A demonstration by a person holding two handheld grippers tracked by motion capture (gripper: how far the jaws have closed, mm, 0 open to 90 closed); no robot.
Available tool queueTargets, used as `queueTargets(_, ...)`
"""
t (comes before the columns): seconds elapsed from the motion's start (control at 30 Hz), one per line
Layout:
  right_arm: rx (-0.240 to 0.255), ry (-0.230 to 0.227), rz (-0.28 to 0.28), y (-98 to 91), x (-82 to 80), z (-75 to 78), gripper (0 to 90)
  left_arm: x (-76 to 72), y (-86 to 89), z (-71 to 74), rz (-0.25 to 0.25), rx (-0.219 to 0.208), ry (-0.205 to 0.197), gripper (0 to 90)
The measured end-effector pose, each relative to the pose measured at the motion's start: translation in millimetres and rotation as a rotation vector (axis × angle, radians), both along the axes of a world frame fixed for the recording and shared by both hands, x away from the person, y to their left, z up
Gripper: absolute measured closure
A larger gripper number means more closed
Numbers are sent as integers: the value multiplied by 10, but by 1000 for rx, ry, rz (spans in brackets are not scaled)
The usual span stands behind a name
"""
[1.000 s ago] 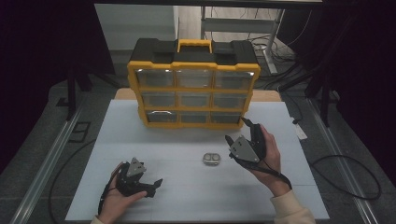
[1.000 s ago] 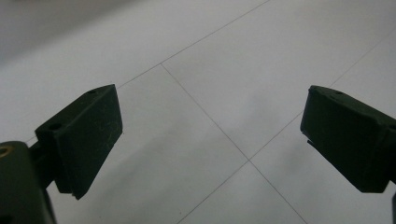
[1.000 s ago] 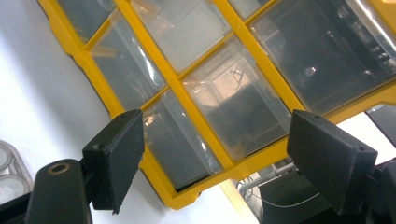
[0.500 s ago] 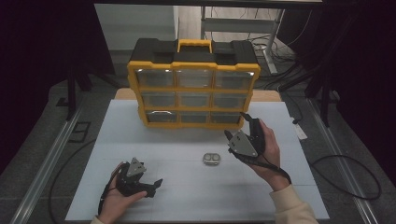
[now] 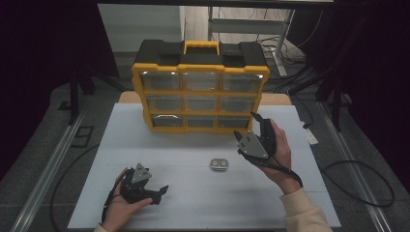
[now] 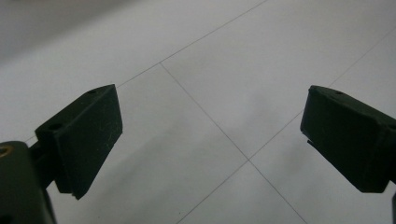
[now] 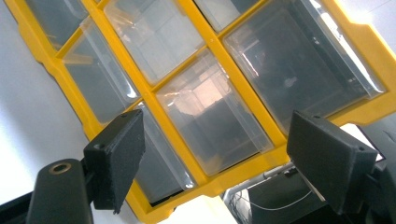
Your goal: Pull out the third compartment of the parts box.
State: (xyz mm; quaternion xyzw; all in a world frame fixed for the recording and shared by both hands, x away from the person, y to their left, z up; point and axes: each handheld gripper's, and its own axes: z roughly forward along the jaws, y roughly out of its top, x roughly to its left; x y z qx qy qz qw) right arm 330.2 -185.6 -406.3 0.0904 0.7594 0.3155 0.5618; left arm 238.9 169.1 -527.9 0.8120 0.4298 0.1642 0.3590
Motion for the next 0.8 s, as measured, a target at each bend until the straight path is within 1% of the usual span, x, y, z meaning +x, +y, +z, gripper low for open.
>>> queueTargets(0.57,-6,-17,-6,-4,51,89,199,0,7,4,1,1,-2,63)
queueTargets(0.67,10,-16,-4,-16,71,110,200,1,9,5,1,1,-2,63)
queueTargets(0.8,8,-18,-14,-29,92,125,201,1,10,5,1,2,-2,63)
